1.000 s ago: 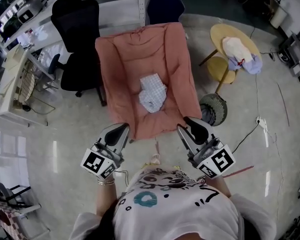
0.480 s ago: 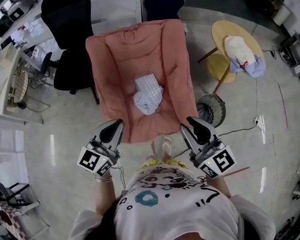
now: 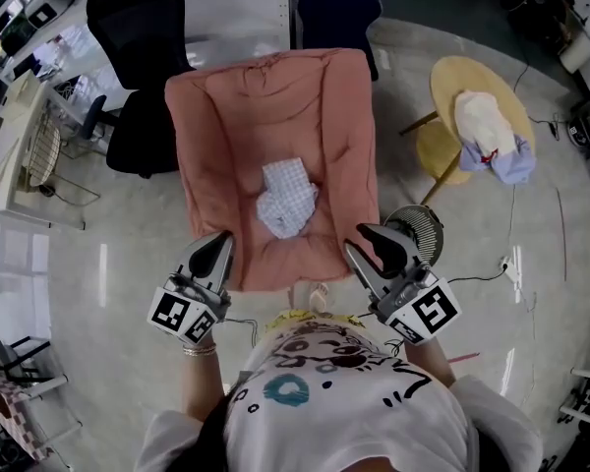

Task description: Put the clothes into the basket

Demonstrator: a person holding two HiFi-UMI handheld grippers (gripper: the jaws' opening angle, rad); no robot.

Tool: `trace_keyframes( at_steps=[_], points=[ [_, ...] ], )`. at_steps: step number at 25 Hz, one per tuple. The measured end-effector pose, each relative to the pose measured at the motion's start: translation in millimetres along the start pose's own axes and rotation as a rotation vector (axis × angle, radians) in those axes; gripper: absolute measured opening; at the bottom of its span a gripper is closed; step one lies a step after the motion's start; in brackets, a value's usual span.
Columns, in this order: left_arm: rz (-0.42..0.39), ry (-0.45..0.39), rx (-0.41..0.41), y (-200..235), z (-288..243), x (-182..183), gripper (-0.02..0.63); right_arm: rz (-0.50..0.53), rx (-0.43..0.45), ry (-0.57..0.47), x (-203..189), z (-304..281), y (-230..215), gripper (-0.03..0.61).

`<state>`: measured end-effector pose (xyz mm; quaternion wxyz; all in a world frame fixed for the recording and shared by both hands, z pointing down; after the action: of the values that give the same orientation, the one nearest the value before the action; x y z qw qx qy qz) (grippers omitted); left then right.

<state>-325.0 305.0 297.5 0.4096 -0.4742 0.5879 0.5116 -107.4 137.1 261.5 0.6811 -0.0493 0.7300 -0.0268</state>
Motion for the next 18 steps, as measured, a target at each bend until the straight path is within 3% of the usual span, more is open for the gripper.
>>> trace_keyframes(
  at_steps=[10,18],
  points=[
    [-0.011,0.074,-0.016,14,-35,-16,0.017,-0.053,0.053,0.074,-28,-29,-37,0.097],
    [0.067,0.140,-0.039,62,-49,-36,0.017,0.001,0.038,0.198,-52,-85,-45,0.106]
  ],
)
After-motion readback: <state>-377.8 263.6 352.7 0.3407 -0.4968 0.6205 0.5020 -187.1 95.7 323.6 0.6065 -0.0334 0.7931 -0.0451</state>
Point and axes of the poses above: the fingertips, and each gripper's own axes: z backward along the fingers, y to its left, x out of its top, the point moved 6 cm from there along z, backward along the fingers, and after that the axes turned 1 degree about z, right-handed, at the moved point
